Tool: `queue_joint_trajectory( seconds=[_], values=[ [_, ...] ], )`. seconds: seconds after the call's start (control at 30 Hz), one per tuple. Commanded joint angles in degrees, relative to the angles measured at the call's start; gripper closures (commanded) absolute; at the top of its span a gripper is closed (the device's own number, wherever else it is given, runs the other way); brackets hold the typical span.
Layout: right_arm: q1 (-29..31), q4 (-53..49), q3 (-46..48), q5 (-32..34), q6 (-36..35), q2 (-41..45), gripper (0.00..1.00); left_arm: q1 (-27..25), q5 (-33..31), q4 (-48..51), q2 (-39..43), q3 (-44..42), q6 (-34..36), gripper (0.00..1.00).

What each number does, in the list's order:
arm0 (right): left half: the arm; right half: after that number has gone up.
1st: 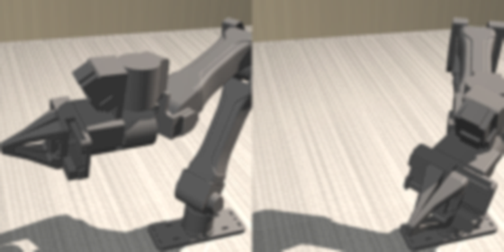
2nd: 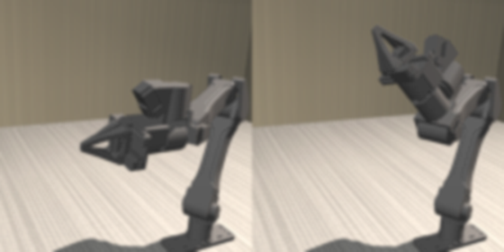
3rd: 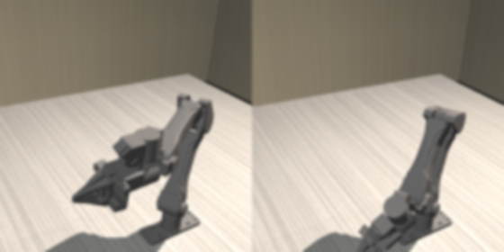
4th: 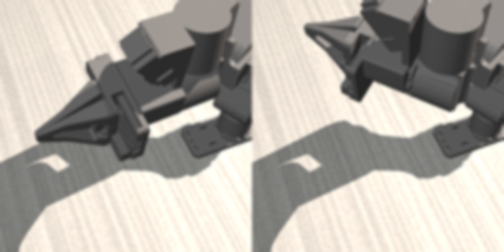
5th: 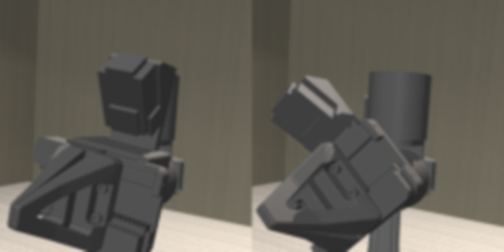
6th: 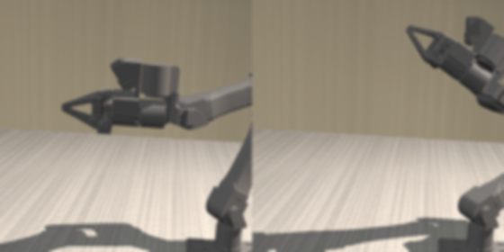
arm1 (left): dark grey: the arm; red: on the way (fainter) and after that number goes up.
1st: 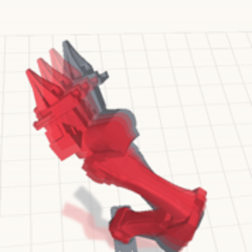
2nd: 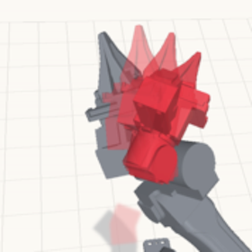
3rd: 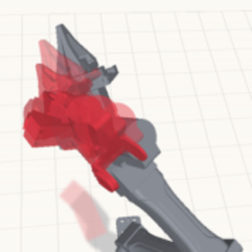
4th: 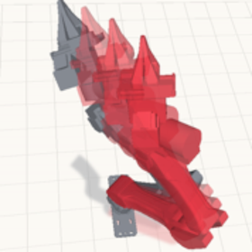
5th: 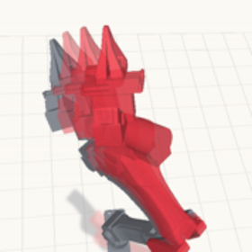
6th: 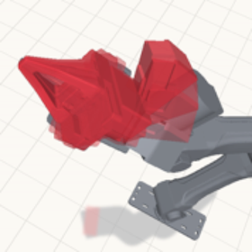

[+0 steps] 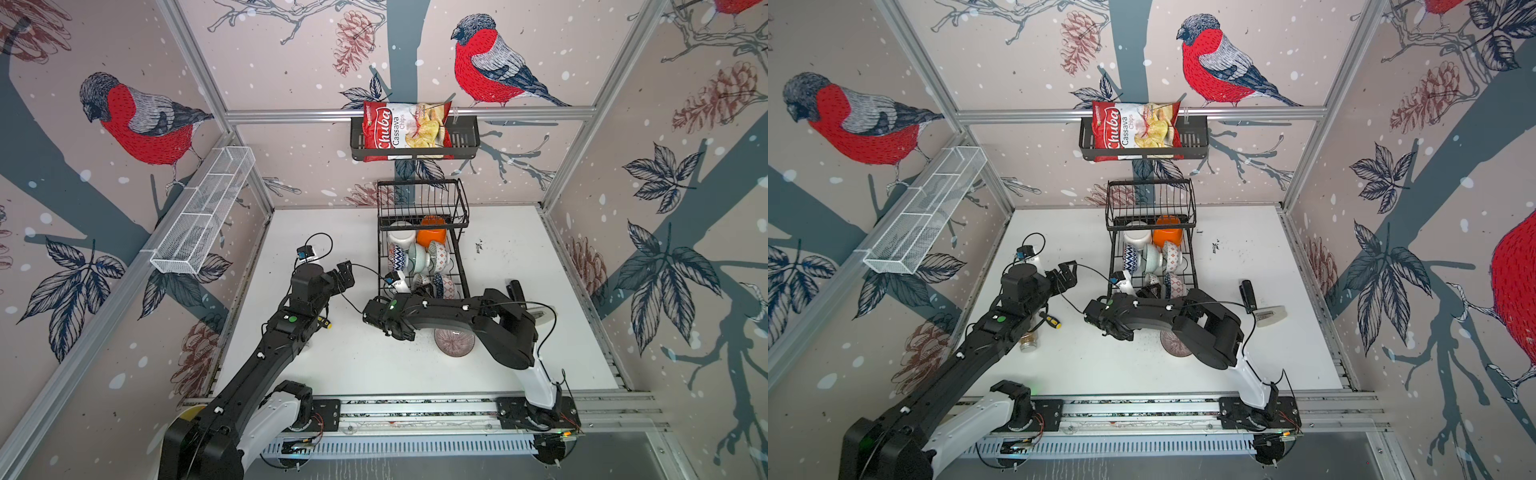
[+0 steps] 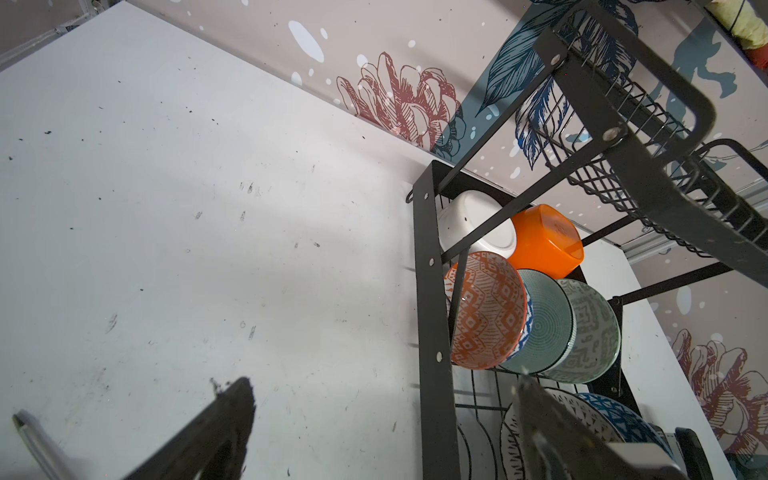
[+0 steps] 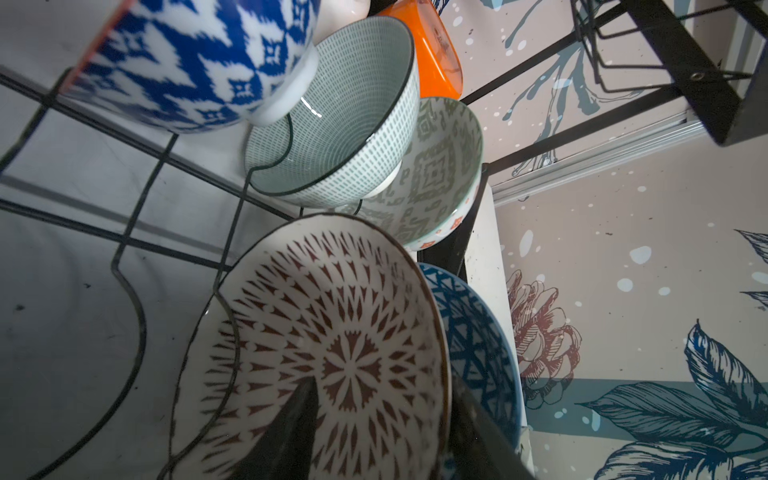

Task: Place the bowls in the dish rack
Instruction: 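Open the right gripper and lift it out of the rack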

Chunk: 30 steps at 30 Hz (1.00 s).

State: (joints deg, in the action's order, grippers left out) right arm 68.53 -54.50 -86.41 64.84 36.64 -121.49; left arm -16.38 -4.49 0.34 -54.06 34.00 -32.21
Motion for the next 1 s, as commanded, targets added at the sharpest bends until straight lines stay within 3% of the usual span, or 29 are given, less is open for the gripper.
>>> queue_joint_trajectory(
  seconds=[0.0,0.5,0.97],
  values=[
    [0.1,-1.8,-0.6,-1.2,1.2,0.6,0.45,0.0,0.1,-0.8,0.3,0.3,-0.1,0.04],
    [0.4,1.0,-2.0,-3.6,-2.5,3.6,0.29,0.0,0.1,-0.3,0.3,0.3,0.2,0.04],
    [0.3,10.2,0.0,-9.5,-8.4,10.0,0.28,0.0,1.3,1.6,0.6,2.2,1.0,0.04]
  ],
)
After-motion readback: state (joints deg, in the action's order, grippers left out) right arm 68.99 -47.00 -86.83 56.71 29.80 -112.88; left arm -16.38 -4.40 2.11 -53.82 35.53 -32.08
